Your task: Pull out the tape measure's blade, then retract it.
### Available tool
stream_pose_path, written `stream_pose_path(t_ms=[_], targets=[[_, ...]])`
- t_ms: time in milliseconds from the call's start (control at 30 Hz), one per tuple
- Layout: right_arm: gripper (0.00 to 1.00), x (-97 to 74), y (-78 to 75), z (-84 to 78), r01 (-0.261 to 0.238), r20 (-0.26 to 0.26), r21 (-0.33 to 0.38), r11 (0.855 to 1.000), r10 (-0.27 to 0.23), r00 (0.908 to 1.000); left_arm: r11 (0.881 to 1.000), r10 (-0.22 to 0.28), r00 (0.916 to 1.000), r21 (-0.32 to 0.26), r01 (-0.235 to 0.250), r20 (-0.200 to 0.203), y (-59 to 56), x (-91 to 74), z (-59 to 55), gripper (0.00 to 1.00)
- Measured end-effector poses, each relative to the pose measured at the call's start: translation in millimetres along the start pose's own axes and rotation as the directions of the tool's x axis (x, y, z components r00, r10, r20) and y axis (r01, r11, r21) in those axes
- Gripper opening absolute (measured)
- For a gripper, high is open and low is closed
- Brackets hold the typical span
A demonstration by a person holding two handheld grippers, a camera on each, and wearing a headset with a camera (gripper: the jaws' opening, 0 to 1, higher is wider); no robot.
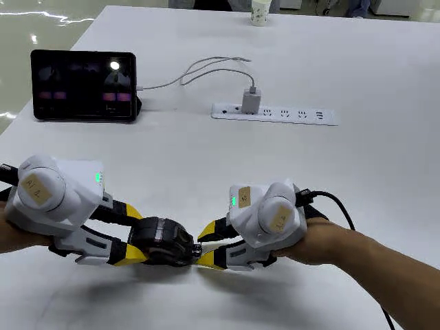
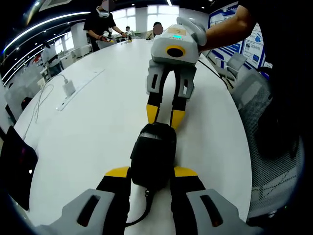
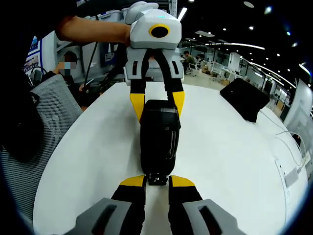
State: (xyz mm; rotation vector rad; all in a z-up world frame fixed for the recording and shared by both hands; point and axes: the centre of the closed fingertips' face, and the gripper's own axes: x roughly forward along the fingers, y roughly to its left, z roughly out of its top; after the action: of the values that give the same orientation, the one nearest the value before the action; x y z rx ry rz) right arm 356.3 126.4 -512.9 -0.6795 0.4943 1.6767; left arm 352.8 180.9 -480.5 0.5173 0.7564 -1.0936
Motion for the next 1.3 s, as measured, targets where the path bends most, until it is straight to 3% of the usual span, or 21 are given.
stream_pose_path(t_ms=[233, 533, 1300], targets=[[0.12, 6.4, -0.1, -3.9, -0.003, -0.020, -0.010, 1.000, 0.003, 0.9998, 1.000, -0.007, 1.0000, 0.015, 0.007, 0.002, -0.6, 0.5, -0.2, 0.26], [0.10, 5.3, 0.1, -3.8, -0.010, -0.009, -0.013, 1.000, 0.009, 0.9999, 0.999, -0.012, 0.9999, 0.032, 0.012, 0.011, 0.0, 0.4, -0.2, 0.24], [0.09, -2.8, 0.3, -11.0, -0.009, -0.020, -0.044, 0.999, 0.008, 0.9998, 1.000, -0.012, 0.9998, 0.016, 0.012, 0.013, 0.0, 0.4, -0.5, 0.24]])
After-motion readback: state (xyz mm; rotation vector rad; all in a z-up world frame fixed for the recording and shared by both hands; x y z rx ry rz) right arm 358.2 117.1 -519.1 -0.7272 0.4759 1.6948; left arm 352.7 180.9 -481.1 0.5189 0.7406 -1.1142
